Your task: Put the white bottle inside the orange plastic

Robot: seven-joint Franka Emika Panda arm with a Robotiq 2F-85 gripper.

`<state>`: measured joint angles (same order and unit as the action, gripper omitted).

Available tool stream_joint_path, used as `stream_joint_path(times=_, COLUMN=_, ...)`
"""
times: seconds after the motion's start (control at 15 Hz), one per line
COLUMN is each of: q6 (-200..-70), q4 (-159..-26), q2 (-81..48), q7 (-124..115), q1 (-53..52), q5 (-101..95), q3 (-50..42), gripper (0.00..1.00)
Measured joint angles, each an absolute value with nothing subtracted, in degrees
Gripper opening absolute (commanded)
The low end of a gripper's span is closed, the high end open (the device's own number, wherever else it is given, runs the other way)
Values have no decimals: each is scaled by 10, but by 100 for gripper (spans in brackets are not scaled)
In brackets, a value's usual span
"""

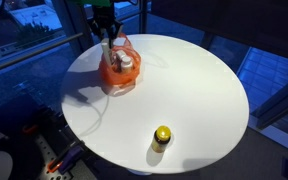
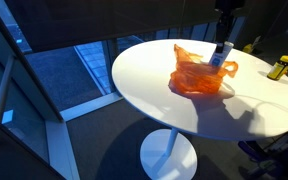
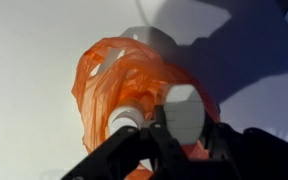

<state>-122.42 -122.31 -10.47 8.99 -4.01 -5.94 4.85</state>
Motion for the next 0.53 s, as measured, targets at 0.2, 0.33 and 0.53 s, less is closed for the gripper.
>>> stream_joint_path(times=0.2, q6=-1239, q4=-1223, q2=-119, q7=96, q1=-41, q5=-59, q3=52, gripper=10)
stream_joint_path(times=0.33, q6=-1251, q4=-1223, q2=-131, q7=96, q1=-43, q5=-59, q3=54, gripper=10)
stream_joint_path(times=0.53, q6=-1264, q4=-1218, q2=-150, q7=97, q1=-46, q5=-59, q3=58, gripper=10)
